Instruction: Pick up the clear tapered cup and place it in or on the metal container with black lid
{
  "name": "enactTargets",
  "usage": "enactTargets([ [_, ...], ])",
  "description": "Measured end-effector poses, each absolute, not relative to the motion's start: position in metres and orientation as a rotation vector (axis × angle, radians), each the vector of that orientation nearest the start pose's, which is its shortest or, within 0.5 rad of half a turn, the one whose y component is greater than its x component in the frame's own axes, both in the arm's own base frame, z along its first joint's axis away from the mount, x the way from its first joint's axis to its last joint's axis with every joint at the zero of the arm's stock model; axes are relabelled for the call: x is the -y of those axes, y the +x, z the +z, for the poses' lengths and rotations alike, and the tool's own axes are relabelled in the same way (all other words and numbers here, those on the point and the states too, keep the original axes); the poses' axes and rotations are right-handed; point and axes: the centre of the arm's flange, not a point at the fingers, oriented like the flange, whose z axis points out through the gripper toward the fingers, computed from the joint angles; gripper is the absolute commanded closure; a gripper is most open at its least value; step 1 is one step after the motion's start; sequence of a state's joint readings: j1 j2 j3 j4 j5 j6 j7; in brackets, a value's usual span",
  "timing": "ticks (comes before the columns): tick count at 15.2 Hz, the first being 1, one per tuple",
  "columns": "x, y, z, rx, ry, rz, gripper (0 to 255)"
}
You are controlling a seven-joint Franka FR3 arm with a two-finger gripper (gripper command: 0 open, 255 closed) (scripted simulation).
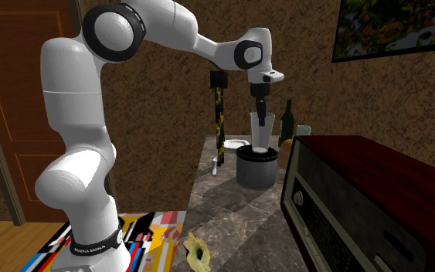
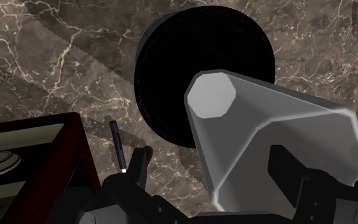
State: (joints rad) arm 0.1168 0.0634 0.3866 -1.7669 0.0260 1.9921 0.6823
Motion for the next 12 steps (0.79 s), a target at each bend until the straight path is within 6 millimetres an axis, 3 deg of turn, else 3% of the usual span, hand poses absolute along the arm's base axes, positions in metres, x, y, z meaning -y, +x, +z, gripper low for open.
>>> enactTargets([
  [2,-0.285,0.525,0.541,-0.286,-2.99,-0.167,0],
  [6,-0.28,0.52,0.58,-0.285,-2.99,-0.169,0],
  [12,-0.279,0.519,0.585,-0.285,-2.99,-0.167,0],
])
